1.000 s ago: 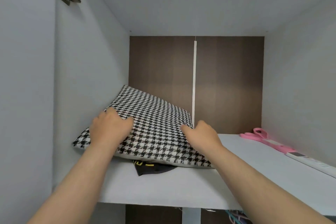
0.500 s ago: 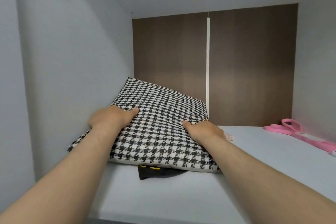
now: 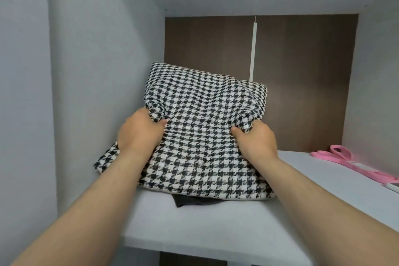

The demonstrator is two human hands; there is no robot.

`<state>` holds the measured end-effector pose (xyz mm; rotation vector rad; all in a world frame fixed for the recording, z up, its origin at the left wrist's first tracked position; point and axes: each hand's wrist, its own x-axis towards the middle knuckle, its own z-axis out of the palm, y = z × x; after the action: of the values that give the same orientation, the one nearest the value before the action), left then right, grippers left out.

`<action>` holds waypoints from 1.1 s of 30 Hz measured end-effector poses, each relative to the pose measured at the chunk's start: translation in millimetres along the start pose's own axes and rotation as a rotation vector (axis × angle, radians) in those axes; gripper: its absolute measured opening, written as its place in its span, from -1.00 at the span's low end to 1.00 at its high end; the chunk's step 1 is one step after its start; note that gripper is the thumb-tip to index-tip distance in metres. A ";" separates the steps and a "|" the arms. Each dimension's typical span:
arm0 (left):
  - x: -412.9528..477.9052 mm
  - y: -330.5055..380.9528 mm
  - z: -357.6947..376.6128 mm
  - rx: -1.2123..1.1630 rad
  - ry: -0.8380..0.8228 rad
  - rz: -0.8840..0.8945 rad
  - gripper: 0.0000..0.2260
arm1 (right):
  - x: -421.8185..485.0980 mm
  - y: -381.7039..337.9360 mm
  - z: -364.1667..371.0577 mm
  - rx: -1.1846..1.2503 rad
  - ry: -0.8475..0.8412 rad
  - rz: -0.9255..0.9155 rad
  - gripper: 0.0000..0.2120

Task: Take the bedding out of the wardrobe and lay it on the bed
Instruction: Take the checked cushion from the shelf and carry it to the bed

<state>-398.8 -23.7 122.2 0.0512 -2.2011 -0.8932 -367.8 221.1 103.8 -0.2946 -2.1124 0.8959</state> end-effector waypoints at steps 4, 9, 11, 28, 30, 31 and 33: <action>-10.2 11.6 -18.1 -0.094 0.043 0.029 -0.74 | -13.8 -6.3 -28.7 0.016 0.060 -0.034 -0.70; -27.7 35.2 -37.9 -0.189 0.070 0.062 -0.70 | -37.0 -14.9 -75.7 0.020 0.158 -0.053 -0.68; -35.3 42.7 -45.0 -0.227 0.065 0.077 -0.71 | -43.7 -15.8 -90.2 0.003 0.187 -0.057 -0.63; -154.3 48.8 -125.4 -0.213 0.070 0.060 -0.73 | -145.1 -6.8 -188.3 0.027 0.123 -0.131 -0.62; -183.2 53.6 -133.7 -0.179 0.080 0.026 -0.74 | -163.2 1.9 -200.4 0.035 0.082 -0.120 -0.61; -196.1 51.8 -137.0 -0.182 0.081 0.019 -0.74 | -171.5 7.6 -200.3 0.041 0.076 -0.111 -0.59; -214.1 44.1 -134.8 -0.215 0.059 -0.006 -0.75 | -183.1 17.0 -196.6 0.063 0.101 -0.081 -0.53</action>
<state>-146.2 -6.0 79.3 -0.0185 -2.0403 -1.1131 -102.0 243.5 67.5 -0.2159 -1.9845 0.8806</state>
